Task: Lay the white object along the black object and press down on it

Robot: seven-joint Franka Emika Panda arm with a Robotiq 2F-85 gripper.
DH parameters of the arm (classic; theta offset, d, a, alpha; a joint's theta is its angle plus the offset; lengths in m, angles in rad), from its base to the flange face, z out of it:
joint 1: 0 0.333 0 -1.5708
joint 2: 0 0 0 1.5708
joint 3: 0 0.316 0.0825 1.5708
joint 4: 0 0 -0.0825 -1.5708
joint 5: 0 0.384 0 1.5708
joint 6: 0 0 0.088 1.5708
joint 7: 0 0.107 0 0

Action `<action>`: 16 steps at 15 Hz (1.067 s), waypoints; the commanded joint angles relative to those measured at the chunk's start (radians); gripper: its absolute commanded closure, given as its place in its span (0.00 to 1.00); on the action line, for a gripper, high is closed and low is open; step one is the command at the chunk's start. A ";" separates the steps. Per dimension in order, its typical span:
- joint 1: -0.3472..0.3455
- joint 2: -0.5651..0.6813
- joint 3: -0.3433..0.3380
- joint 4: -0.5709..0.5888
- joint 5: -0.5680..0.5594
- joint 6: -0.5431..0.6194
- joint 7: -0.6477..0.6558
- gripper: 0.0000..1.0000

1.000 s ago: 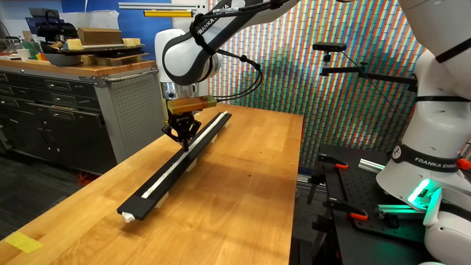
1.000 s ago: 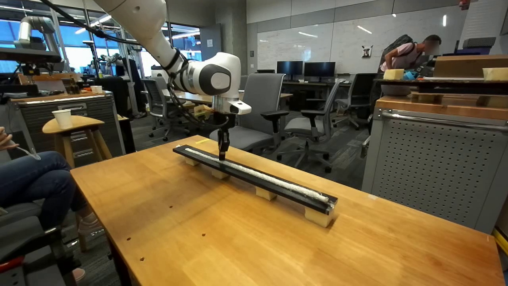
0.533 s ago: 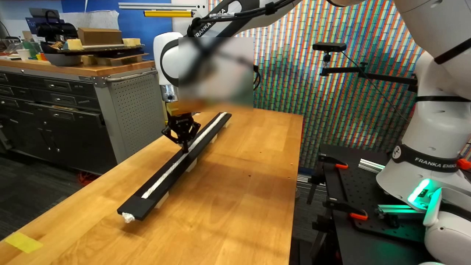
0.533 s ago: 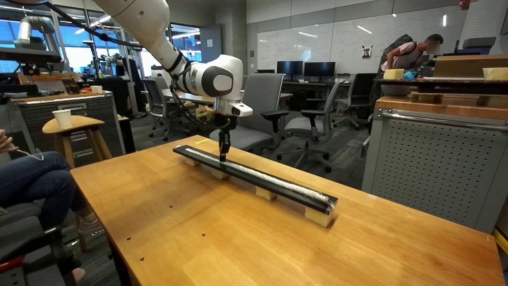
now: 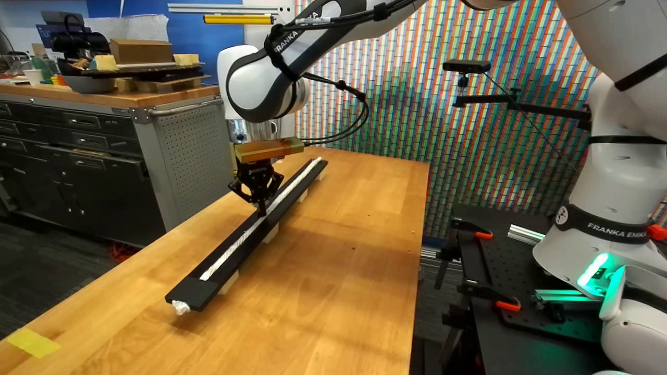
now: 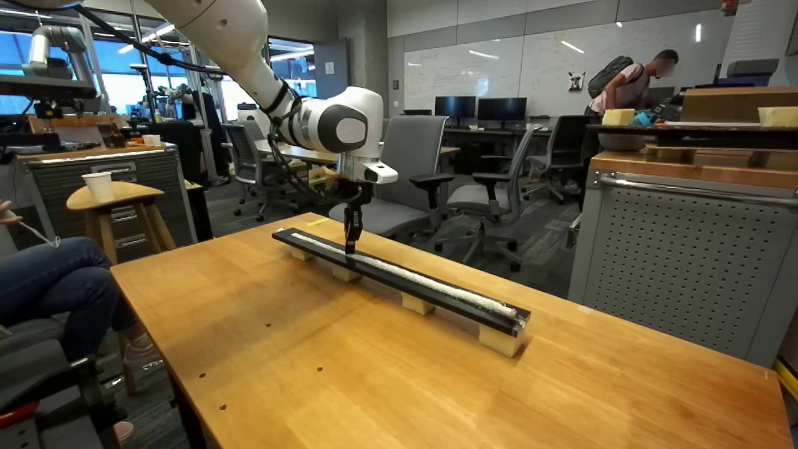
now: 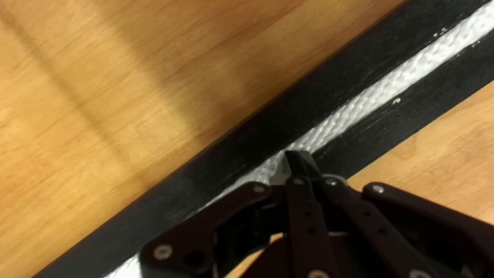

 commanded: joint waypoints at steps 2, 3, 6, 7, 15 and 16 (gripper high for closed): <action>-0.002 -0.028 0.001 -0.013 0.022 -0.006 0.014 1.00; -0.004 -0.042 -0.001 -0.031 0.022 0.007 0.011 1.00; -0.006 -0.073 -0.003 -0.065 0.022 0.032 0.012 1.00; -0.004 -0.088 -0.005 -0.080 0.020 0.041 0.014 1.00; -0.015 -0.084 -0.026 -0.089 0.014 0.039 0.026 1.00; -0.019 -0.078 -0.027 -0.087 0.014 0.039 0.020 1.00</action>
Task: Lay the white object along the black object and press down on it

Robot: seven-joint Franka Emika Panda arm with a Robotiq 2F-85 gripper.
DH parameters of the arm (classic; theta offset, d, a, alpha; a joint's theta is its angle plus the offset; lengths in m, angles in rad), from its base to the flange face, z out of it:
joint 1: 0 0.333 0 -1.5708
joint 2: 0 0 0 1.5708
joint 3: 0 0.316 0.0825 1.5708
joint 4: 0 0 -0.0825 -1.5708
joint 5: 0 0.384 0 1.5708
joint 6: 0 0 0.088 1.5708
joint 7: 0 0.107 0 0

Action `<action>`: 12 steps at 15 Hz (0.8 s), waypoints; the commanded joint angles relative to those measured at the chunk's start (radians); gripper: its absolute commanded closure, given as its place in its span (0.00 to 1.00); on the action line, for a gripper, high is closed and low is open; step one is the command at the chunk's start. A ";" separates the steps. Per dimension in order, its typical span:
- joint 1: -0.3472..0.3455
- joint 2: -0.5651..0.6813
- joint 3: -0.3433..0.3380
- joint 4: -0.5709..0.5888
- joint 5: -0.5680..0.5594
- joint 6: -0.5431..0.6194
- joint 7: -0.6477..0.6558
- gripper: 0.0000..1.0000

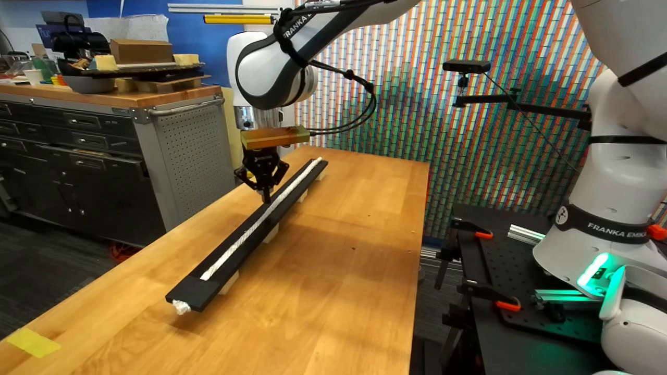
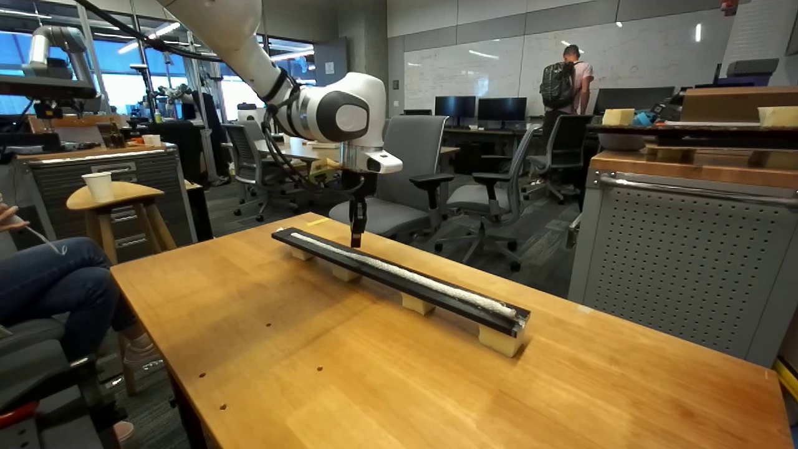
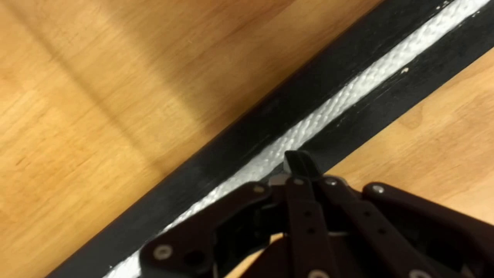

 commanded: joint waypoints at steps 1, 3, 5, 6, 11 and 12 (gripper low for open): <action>-0.019 0.002 0.000 -0.012 0.012 0.007 -0.007 1.00; -0.024 0.019 -0.002 -0.002 0.005 0.014 -0.020 1.00; -0.031 0.043 0.000 0.017 0.004 0.000 -0.033 1.00; -0.035 0.058 0.002 0.028 0.005 -0.007 -0.039 1.00; -0.036 0.083 0.005 0.054 0.009 -0.025 -0.058 1.00; -0.035 0.081 0.005 0.054 0.009 -0.025 -0.059 1.00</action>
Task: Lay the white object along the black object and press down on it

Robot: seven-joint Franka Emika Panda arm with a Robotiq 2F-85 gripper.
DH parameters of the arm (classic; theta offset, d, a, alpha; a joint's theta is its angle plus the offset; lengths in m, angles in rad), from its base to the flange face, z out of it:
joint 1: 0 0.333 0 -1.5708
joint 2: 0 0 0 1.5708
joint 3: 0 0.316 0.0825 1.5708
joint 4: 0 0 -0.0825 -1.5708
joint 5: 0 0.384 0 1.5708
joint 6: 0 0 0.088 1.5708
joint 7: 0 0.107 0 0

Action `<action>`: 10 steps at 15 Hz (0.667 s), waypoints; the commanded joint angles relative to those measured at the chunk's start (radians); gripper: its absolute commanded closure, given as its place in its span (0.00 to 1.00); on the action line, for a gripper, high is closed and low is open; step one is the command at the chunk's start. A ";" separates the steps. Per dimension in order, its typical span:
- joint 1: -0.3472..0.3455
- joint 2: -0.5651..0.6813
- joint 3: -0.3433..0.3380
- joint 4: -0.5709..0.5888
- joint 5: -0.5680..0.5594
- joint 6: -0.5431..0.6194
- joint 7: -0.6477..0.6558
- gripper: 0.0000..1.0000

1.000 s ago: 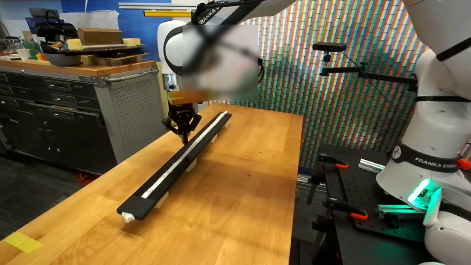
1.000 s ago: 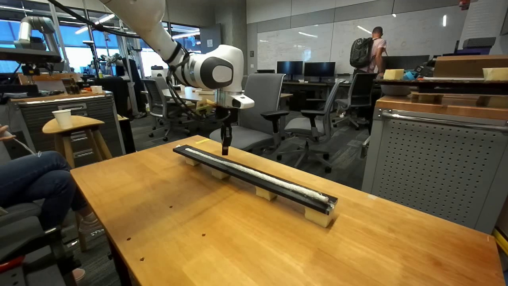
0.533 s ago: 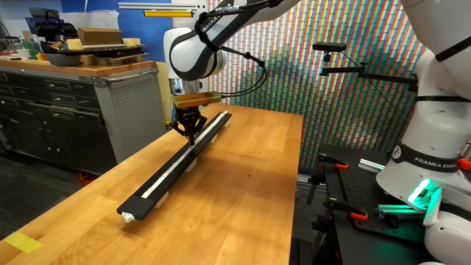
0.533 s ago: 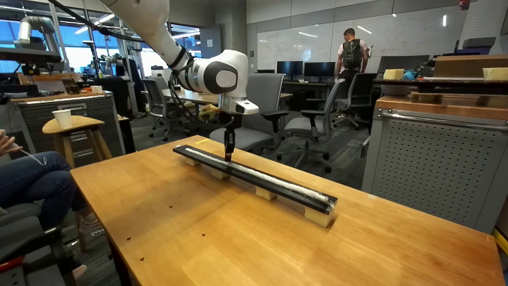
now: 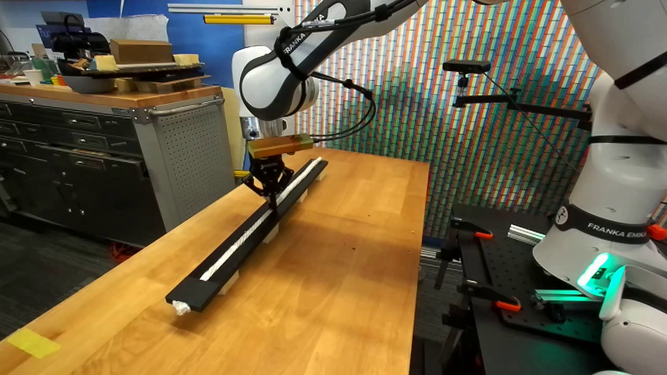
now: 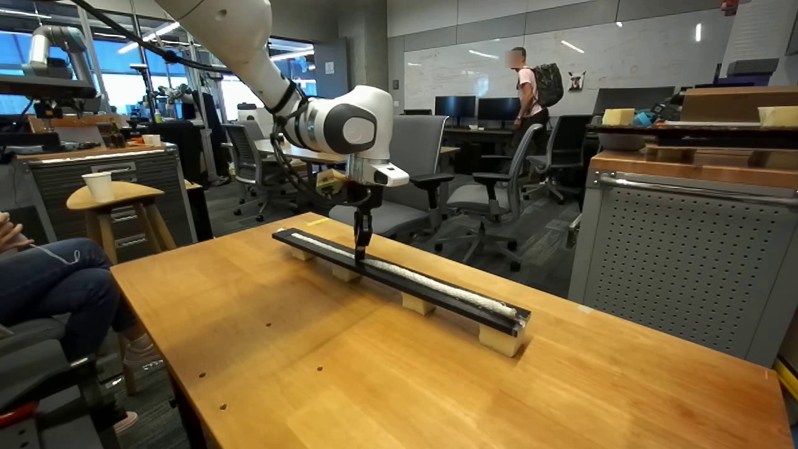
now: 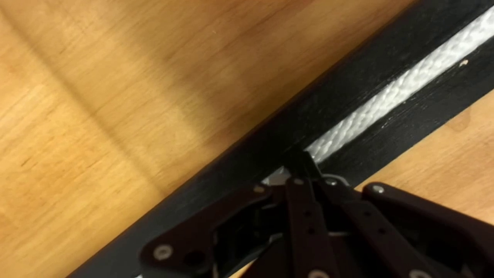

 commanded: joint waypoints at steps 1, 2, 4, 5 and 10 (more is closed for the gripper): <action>-0.012 0.029 0.007 0.032 0.009 -0.015 -0.027 1.00; -0.009 0.022 0.005 0.025 0.008 -0.009 -0.024 1.00; -0.005 -0.002 0.002 0.002 0.007 0.006 -0.017 1.00; -0.004 -0.014 0.001 -0.010 0.007 0.015 -0.017 1.00; -0.004 -0.063 0.000 -0.069 0.014 0.091 -0.014 1.00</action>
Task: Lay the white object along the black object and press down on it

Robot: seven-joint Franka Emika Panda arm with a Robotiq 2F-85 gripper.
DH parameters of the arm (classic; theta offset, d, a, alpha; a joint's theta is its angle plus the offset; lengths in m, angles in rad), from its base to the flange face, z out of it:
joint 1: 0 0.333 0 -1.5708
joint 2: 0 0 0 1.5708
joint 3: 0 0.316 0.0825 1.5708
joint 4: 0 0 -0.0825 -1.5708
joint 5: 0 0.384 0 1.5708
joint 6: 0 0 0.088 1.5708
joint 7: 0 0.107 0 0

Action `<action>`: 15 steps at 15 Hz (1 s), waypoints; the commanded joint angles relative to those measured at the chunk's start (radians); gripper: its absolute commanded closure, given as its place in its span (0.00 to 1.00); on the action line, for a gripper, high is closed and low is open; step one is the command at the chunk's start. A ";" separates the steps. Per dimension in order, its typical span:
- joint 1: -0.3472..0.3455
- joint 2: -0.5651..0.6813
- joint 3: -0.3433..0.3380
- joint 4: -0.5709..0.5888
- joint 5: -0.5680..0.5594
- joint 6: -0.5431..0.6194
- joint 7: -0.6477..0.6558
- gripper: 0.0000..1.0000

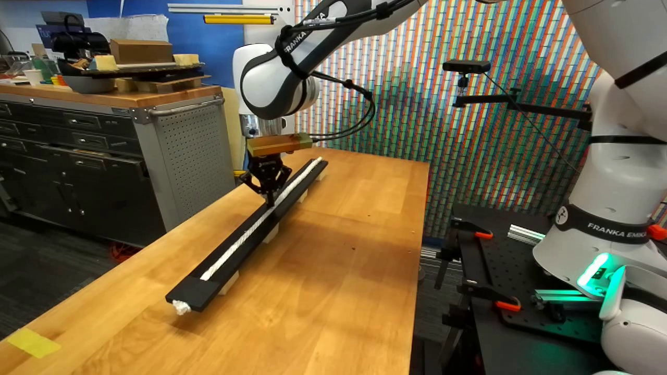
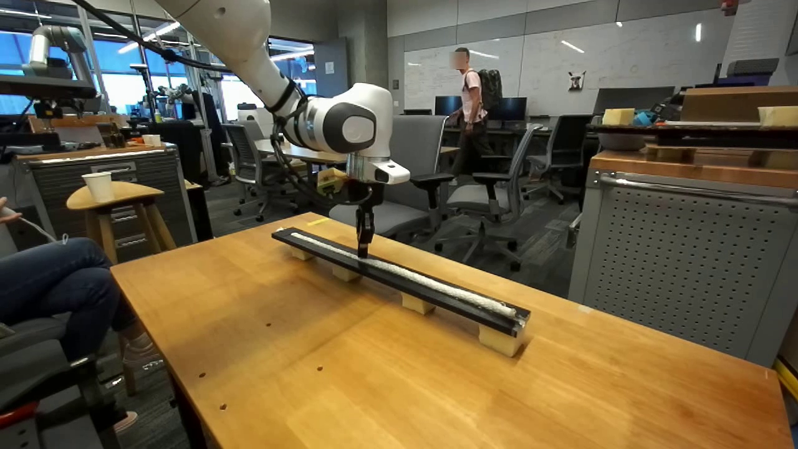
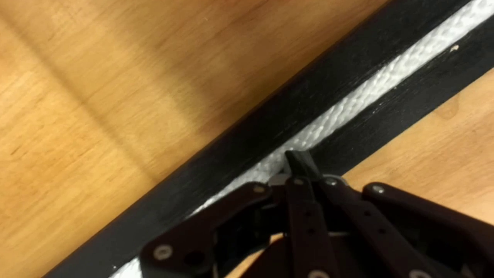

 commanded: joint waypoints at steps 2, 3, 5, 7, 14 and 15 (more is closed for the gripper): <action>-0.008 -0.069 -0.003 -0.084 0.013 0.080 -0.012 1.00; -0.008 -0.074 -0.007 -0.092 0.011 0.089 -0.010 1.00; -0.008 -0.084 -0.016 -0.110 0.007 0.094 -0.005 1.00; -0.013 -0.089 -0.025 -0.120 0.008 0.091 -0.004 1.00; -0.048 -0.013 -0.019 -0.039 0.020 0.029 -0.023 1.00; -0.050 0.002 -0.019 -0.023 0.021 0.016 -0.021 1.00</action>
